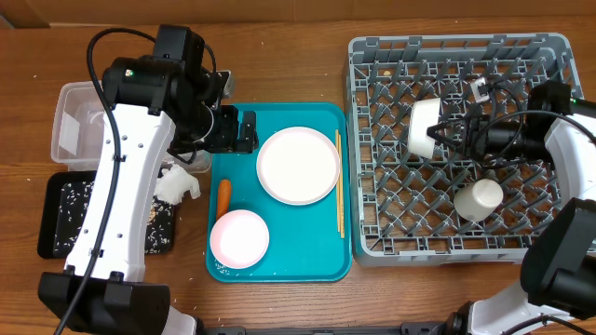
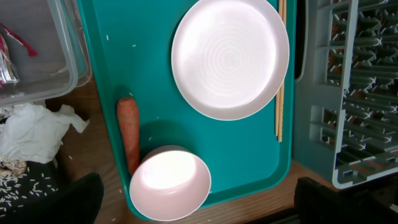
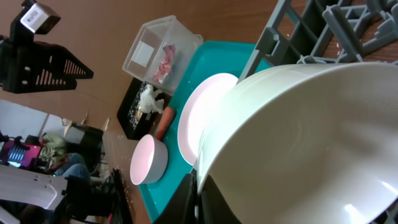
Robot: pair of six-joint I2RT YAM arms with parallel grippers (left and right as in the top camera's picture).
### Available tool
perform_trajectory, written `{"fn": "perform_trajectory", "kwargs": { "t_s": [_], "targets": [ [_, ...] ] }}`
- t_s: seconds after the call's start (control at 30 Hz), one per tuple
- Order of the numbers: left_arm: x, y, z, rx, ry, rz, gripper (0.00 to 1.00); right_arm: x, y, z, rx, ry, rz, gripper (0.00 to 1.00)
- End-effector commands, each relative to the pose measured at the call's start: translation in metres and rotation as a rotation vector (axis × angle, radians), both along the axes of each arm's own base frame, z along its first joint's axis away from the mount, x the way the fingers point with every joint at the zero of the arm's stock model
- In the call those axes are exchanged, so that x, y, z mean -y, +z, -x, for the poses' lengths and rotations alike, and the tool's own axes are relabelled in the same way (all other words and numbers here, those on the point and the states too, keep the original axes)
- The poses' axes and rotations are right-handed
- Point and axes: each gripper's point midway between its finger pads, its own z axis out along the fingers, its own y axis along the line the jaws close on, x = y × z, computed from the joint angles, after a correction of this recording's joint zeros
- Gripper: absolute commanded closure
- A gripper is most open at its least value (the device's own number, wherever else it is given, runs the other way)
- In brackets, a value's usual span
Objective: Sort waste into correct bins and load items into the dishwasher
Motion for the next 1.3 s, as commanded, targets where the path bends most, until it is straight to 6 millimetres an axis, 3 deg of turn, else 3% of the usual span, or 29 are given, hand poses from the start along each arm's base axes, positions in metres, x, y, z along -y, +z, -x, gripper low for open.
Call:
{"fn": "perform_trajectory", "kwargs": {
  "t_s": [0.0,0.13,0.37,0.53,0.63,0.73,0.77,0.9,1.07,1.17,1.27],
  "targets": [
    [0.002,0.003,-0.001,0.011,-0.013,-0.002,0.00,0.004,0.002,-0.001,-0.004,-0.023,-0.034,0.92],
    [0.002,0.003,-0.001,0.011,-0.013,-0.002,0.00,0.001,0.011,0.000,-0.010,-0.029,-0.091,0.96],
    [0.002,0.003,-0.001,0.011,-0.013,-0.002,0.00,-0.013,0.012,0.006,-0.032,0.010,-0.101,0.96],
    [0.002,0.003,-0.001,0.011,-0.013,-0.002,0.00,-0.011,0.009,0.005,-0.025,0.009,-0.081,0.96],
    [0.002,0.003,-0.001,0.011,-0.013,-0.002,0.00,-0.001,-0.004,0.003,-0.042,-0.008,-0.008,0.87],
    [0.002,0.003,-0.001,0.011,-0.013,-0.002,0.00,0.016,-0.017,-0.003,-0.116,-0.078,0.058,0.53],
    [0.002,0.003,-0.001,0.011,-0.013,-0.002,0.00,0.023,-0.022,-0.006,-0.149,-0.113,0.077,0.51],
    [0.002,0.003,-0.001,0.011,-0.013,-0.002,0.00,0.055,-0.036,-0.017,-0.273,-0.277,0.130,0.51],
    [0.002,0.003,-0.001,0.012,-0.013,-0.002,0.00,0.085,-0.024,-0.027,-0.307,-0.408,0.093,0.53],
    [0.002,0.003,-0.001,0.011,-0.013,-0.002,0.00,0.089,-0.012,-0.024,-0.303,-0.424,0.096,0.55],
    [0.002,0.003,-0.001,0.011,-0.013,-0.002,0.00,0.075,-0.008,-0.016,-0.317,-0.399,0.140,0.56]
  ]
}}
